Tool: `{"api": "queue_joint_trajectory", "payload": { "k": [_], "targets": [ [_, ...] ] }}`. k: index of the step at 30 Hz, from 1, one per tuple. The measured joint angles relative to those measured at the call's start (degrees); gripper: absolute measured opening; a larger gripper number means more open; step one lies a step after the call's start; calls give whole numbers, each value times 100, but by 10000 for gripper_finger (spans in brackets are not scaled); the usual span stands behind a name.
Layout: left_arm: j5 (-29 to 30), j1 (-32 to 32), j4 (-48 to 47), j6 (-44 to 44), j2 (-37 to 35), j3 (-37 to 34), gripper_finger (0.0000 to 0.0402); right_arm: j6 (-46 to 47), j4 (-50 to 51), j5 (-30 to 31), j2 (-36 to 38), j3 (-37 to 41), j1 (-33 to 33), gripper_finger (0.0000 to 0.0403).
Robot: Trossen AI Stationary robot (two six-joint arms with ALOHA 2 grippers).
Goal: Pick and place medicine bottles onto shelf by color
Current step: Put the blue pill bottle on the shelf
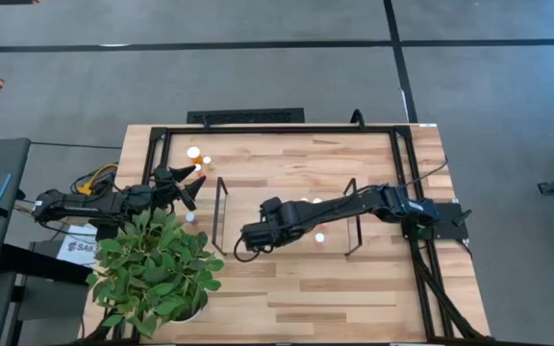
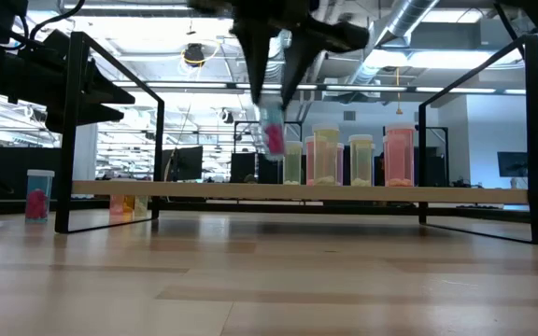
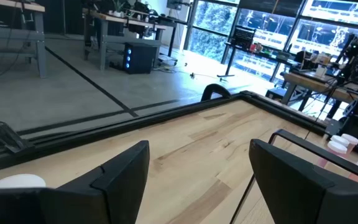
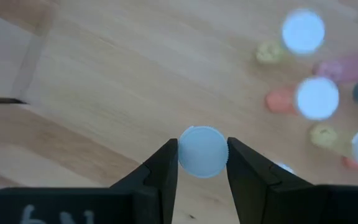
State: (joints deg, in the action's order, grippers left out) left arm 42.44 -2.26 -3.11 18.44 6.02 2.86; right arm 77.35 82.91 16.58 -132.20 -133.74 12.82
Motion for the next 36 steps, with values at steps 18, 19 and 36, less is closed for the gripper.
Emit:
{"api": "queue_joint_trajectory", "payload": {
  "k": [18, 19, 36],
  "targets": [
    [0, -2, 1, 0, -2, 1, 265, 1180, 25, 31, -446, 5, 58, 141],
    [2, -2, 1, 0, -2, -1, 265, 1180, 5, 40, -446, 5, 61, 142],
    [2, -2, 1, 0, 0, 0, 265, 1177, -17, 89, -463, -114, 17, 145]
  ]
}}
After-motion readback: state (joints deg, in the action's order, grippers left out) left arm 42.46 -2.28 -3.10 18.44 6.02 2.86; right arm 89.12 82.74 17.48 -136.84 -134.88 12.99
